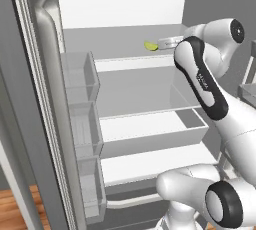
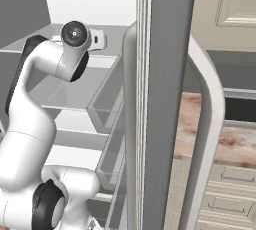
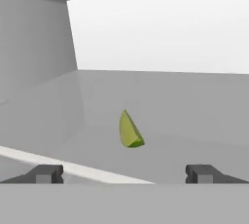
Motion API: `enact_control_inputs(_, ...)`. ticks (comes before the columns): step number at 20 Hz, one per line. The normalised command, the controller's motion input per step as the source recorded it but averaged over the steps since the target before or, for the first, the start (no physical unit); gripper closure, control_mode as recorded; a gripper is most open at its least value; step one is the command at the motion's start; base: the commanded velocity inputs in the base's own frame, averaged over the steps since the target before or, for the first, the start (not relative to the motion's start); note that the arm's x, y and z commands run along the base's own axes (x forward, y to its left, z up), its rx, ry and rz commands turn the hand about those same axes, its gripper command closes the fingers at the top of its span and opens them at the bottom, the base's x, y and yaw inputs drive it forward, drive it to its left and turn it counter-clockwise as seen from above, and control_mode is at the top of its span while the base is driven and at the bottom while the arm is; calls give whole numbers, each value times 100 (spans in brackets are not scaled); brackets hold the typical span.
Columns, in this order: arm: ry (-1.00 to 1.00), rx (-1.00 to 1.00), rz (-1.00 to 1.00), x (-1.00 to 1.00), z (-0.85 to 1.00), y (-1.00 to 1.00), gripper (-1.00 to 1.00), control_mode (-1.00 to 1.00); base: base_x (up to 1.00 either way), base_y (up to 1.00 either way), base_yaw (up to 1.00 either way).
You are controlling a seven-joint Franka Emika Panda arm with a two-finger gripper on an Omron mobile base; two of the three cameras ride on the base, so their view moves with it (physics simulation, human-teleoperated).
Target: There is a bowl on the dining counter. Grab a lemon wedge from the fridge and place it in the bowl. Then get the liquor bottle and glass cup from the cabinet and place them next to the bowl.
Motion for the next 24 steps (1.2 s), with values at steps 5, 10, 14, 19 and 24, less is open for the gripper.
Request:
enact_control_inputs(5,1,-1,0,20,-2,1,-100,-100,0,0,0)
enact_control_inputs(10,2,-3,0,23,-6,1,-100,-100,0,0,0)
enact_control_inputs(14,4,0,0,22,-6,6,-100,-100,0,0,0)
enact_control_inputs(19,4,-1,0,14,-11,6,-100,-100,0,0,0)
enact_control_inputs(24,1,0,0,11,-9,5,-100,-100,0,0,0)
